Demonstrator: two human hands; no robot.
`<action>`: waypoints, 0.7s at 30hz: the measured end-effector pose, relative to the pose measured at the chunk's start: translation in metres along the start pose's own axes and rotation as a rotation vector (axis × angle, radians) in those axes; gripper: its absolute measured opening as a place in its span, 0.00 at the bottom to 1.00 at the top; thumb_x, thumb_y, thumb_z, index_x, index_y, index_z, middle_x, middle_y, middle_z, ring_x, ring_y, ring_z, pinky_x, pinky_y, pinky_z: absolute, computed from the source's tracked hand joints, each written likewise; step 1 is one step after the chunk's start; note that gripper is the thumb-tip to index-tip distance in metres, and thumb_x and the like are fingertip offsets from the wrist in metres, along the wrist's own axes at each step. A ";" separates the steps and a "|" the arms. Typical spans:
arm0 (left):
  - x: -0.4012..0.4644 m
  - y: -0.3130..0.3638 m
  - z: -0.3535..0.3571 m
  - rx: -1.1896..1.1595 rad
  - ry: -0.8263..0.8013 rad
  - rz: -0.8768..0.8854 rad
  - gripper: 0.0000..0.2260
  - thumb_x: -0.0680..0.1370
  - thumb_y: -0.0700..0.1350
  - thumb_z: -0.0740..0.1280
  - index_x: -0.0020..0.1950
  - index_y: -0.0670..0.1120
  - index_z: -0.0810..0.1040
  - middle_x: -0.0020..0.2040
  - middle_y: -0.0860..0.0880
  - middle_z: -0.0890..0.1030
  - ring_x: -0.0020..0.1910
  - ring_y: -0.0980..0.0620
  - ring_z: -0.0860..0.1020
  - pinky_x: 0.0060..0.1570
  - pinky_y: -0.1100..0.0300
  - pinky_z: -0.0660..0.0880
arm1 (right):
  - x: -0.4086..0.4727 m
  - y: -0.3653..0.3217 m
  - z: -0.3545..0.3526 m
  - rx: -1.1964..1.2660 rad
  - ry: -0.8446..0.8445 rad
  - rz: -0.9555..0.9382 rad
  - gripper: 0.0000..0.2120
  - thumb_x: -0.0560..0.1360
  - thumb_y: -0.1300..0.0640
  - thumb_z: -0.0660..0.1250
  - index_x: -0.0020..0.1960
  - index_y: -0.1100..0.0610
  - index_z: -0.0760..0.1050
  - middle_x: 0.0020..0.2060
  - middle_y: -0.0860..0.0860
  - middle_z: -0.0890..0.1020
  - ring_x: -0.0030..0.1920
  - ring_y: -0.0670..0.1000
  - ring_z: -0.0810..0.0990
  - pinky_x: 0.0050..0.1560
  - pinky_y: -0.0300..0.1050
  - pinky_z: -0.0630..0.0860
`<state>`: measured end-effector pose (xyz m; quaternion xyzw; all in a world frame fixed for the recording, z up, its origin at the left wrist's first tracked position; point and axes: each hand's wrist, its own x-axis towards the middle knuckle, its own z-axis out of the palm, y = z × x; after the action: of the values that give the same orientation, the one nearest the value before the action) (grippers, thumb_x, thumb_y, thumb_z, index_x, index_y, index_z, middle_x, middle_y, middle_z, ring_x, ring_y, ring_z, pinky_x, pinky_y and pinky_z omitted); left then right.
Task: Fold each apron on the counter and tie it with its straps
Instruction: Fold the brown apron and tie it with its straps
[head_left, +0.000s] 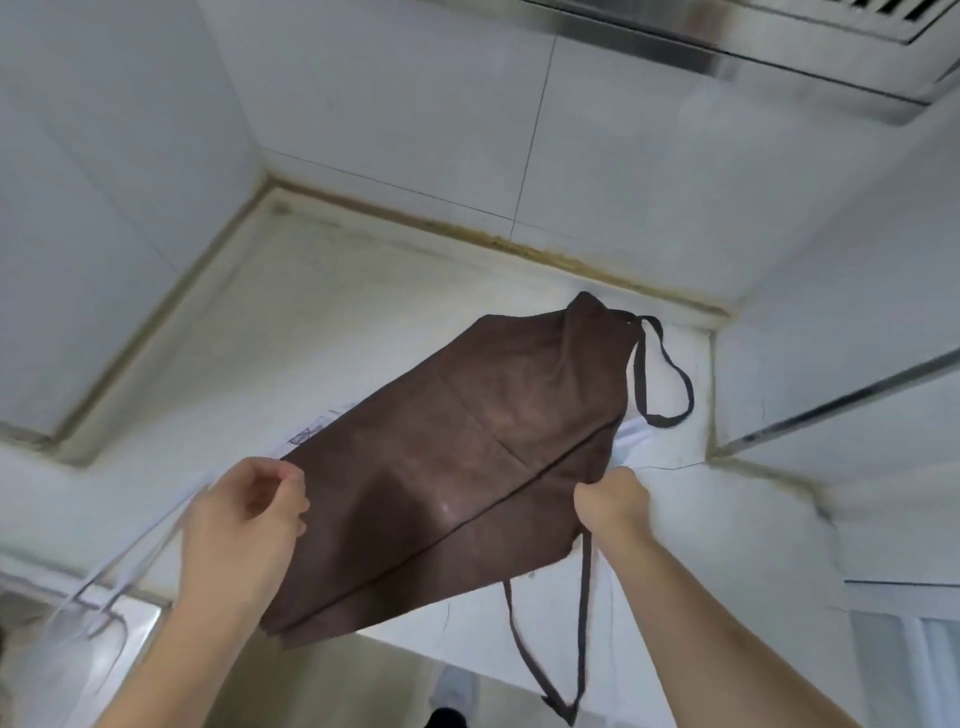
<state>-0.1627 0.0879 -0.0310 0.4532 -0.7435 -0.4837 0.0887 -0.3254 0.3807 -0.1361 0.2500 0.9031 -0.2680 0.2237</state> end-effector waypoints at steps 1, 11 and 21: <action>0.002 0.006 0.005 0.017 -0.004 0.003 0.06 0.81 0.43 0.66 0.46 0.50 0.81 0.36 0.53 0.84 0.32 0.51 0.82 0.41 0.52 0.77 | 0.002 -0.005 -0.007 0.027 0.023 -0.031 0.04 0.77 0.60 0.67 0.44 0.58 0.73 0.40 0.53 0.80 0.45 0.60 0.81 0.43 0.47 0.76; 0.005 0.144 0.054 0.207 -0.538 0.859 0.36 0.79 0.36 0.72 0.80 0.63 0.64 0.74 0.66 0.66 0.65 0.60 0.75 0.65 0.64 0.72 | -0.118 -0.139 -0.128 0.244 -0.043 -0.891 0.11 0.86 0.58 0.60 0.56 0.44 0.78 0.47 0.45 0.83 0.50 0.43 0.81 0.54 0.45 0.77; 0.043 0.229 -0.001 -0.017 -0.713 0.878 0.12 0.75 0.37 0.72 0.37 0.44 0.71 0.41 0.44 0.83 0.53 0.50 0.84 0.58 0.47 0.78 | -0.169 -0.129 -0.143 -0.040 -0.057 -0.678 0.10 0.76 0.56 0.73 0.51 0.44 0.76 0.46 0.41 0.82 0.44 0.45 0.82 0.38 0.33 0.73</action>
<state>-0.3217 0.0823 0.1397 -0.0908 -0.8423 -0.5306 0.0289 -0.3070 0.3157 0.1109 -0.0763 0.9333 -0.3164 0.1518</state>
